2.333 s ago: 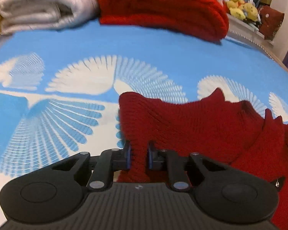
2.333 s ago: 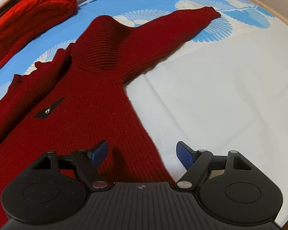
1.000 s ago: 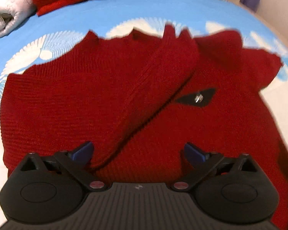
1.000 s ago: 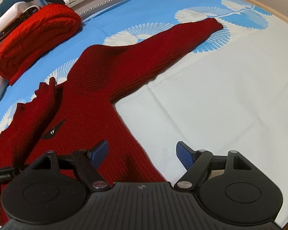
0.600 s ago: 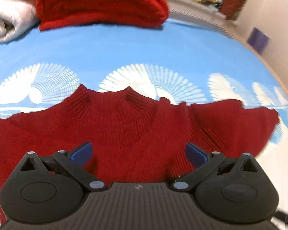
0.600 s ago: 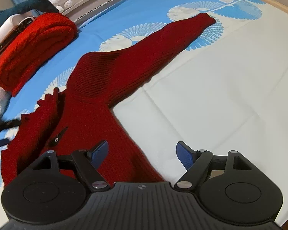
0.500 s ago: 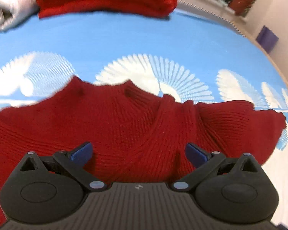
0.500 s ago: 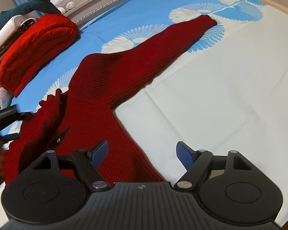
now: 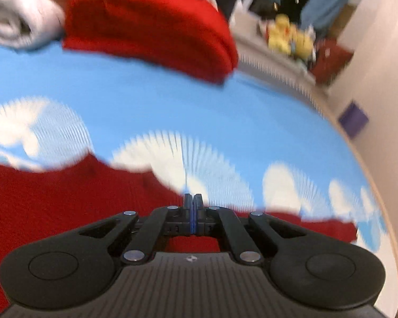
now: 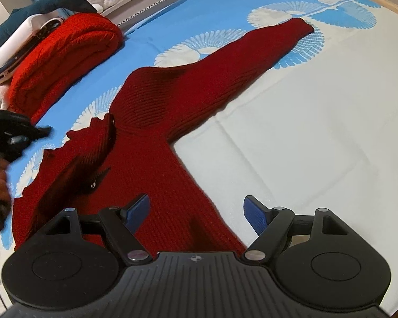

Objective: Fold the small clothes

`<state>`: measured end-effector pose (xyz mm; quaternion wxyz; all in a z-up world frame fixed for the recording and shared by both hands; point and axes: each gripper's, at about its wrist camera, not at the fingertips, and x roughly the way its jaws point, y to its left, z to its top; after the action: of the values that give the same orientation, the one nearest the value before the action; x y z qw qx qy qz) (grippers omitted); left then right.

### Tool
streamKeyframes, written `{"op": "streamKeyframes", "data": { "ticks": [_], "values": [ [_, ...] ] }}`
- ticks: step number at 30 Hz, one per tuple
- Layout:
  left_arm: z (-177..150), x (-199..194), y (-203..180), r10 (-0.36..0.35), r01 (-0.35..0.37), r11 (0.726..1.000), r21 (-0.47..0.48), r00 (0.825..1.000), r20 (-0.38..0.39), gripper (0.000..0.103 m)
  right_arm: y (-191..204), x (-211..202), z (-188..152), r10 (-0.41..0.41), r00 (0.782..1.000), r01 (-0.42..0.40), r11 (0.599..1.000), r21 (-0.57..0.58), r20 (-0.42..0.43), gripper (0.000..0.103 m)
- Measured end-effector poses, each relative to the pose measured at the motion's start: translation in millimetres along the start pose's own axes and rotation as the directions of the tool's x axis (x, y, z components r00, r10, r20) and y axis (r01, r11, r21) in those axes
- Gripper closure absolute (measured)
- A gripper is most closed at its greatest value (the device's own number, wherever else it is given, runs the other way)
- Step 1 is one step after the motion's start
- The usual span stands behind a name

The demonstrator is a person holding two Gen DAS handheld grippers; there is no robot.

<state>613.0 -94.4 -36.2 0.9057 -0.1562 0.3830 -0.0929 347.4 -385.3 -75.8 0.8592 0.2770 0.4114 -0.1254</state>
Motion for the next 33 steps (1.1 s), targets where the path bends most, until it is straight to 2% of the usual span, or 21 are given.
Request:
{"op": "streamKeyframes", "data": {
  "ticks": [2, 3, 4, 5, 7, 9, 12, 15, 18, 19, 20, 22, 26, 28, 31, 33],
  "values": [
    [9.6, -9.4, -2.5, 0.022, -0.022, 0.999, 0.031, 0.999, 0.029, 0.102, -0.7, -1.1, 0.1, 0.006, 1.0, -0.006, 1.0, 0.014, -0.001, 0.024],
    [12.3, -8.9, -3.9, 0.018, -0.018, 0.999, 0.044, 1.0, 0.018, 0.097, -1.5, -1.5, 0.3, 0.011, 1.0, -0.011, 1.0, 0.02, -0.003, 0.024],
    [12.0, -6.6, -3.8, -0.003, 0.003, 0.999, 0.046, 1.0, -0.016, 0.077, -1.6, -2.0, 0.3, 0.016, 1.0, -0.016, 1.0, 0.024, -0.005, 0.024],
    [10.5, -0.6, -3.2, -0.027, 0.029, 0.999, 0.037, 0.998, -0.062, 0.044, -1.6, -2.5, 0.3, 0.02, 1.0, -0.02, 0.999, 0.026, -0.005, 0.024],
    [3.3, 12.0, -2.6, -0.058, 0.059, 0.998, 0.008, 0.992, -0.113, 0.014, -1.2, -4.2, -0.4, 0.026, 1.0, -0.026, 0.999, 0.021, -0.002, 0.024],
    [-6.8, 24.7, -7.1, -0.045, 0.048, 0.999, 0.021, 0.993, -0.111, 0.014, -1.5, -5.9, -0.9, 0.027, 1.0, -0.027, 1.0, 0.012, 0.004, 0.024],
    [-24.1, 57.7, -19.2, 0.019, 0.001, 0.993, 0.117, 0.986, -0.166, 0.014, -4.9, -6.4, 0.3, 0.024, 1.0, -0.024, 1.0, 0.013, 0.005, 0.024],
    [-43.4, 80.1, -27.1, 0.085, -0.036, 0.973, 0.229, 0.975, -0.206, 0.014, -7.7, -4.8, 1.4, 0.022, 1.0, -0.021, 0.999, 0.025, -0.004, 0.024],
    [-58.8, 97.3, -29.9, 0.093, -0.022, 0.959, 0.284, 0.966, -0.242, 0.014, -5.2, -3.2, 1.5, 0.043, 0.999, -0.042, 0.999, 0.02, -0.018, 0.024],
    [-61.0, 98.7, -31.9, 0.065, 0.008, 0.959, 0.282, 0.967, -0.246, 0.02, -3.6, -2.9, 1.2, 0.046, 0.999, -0.046, 0.999, 0.013, -0.021, 0.024],
    [-62.5, 99.3, -32.7, 0.041, 0.029, 0.958, 0.285, 0.97, -0.238, 0.046, -1.6, -2.4, 0.7, 0.049, 0.999, -0.049, 0.999, 0.006, -0.023, 0.024],
    [-63.6, 95.4, -38.0, 0.021, 0.055, 0.946, 0.318, 0.973, -0.23, 0.092, 1.9, -1.6, -0.4, 0.05, 0.998, -0.05, 0.999, -0.006, -0.027, 0.023],
    [-55.3, 63.1, -34.2, -0.023, 0.078, 0.955, 0.285, 0.981, -0.191, 0.093, 2.3, -2.4, 0.2, 0.05, 0.998, -0.05, 0.999, -0.007, -0.024, 0.023],
    [-43.2, 38.6, -30.8, -0.019, 0.055, 0.961, 0.27, 0.991, -0.135, 0.093, 1.2, -3.5, 0.4, 0.047, 0.999, -0.047, 0.999, -0.002, -0.019, 0.023],
    [-15.8, -6.9, -20.4, 0.037, -0.033, 0.977, 0.209, 0.999, -0.012, 0.094, -0.5, -5.8, 0.7, 0.049, 0.999, -0.049, 0.999, 0.011, -0.014, 0.023],
    [2.3, -42.2, -18.4, 0.086, -0.103, 0.982, 0.161, 0.99, 0.111, 0.094, -0.1, -7.5, 0.5, 0.056, 0.998, -0.055, 0.998, 0.017, -0.012, 0.023]
  ]
}}
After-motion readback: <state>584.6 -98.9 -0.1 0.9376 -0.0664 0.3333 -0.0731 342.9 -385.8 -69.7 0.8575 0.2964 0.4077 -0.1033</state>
